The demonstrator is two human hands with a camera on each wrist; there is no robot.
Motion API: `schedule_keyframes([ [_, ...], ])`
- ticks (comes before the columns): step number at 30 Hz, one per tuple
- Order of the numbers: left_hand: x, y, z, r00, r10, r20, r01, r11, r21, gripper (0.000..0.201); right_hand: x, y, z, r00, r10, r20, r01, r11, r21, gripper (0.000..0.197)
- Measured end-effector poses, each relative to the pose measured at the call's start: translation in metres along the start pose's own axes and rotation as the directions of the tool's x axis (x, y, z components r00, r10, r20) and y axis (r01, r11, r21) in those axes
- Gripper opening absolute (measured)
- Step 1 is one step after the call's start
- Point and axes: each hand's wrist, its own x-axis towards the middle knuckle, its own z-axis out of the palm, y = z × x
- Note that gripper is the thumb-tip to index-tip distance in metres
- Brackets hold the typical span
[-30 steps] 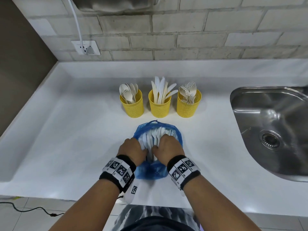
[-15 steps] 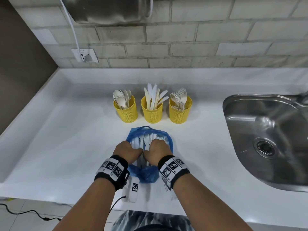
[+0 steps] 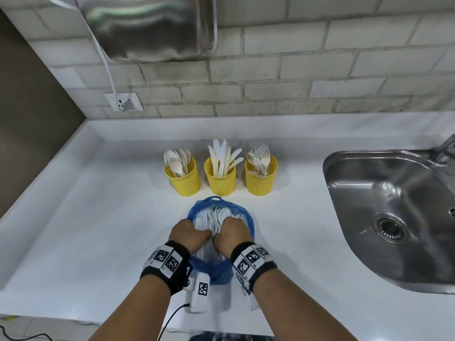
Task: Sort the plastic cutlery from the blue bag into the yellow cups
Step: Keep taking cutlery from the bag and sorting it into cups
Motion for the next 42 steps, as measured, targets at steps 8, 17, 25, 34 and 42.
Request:
schedule_keyframes([
  [8, 0.003, 0.0, 0.007, 1.0, 0.021, -0.005, -0.021, 0.995, -0.099, 0.033, 0.001, 0.01, -0.001, 1.0, 0.005, 0.031, -0.011, 0.983, 0.184, 0.036],
  [17, 0.002, -0.003, 0.004, 0.999, 0.017, 0.04, -0.011, 0.99, -0.138, 0.034, -0.006, 0.006, 0.002, 0.997, -0.069, 0.017, 0.068, 0.996, 0.053, 0.033],
  [25, 0.002, -0.007, 0.007, 0.996, 0.076, -0.055, -0.083, 0.987, -0.138, 0.026, -0.011, 0.009, 0.003, 0.998, -0.058, 0.016, 0.056, 0.991, 0.12, 0.031],
  [34, 0.002, -0.013, 0.01, 0.998, 0.051, -0.037, -0.056, 0.988, -0.147, 0.051, -0.01, 0.011, 0.01, 0.998, -0.02, -0.059, 0.034, 0.968, 0.249, 0.037],
  [42, 0.0, -0.015, 0.005, 0.999, 0.026, -0.036, -0.033, 0.975, -0.22, 0.057, -0.011, 0.012, 0.007, 0.999, -0.01, -0.032, 0.019, 0.949, 0.314, 0.012],
])
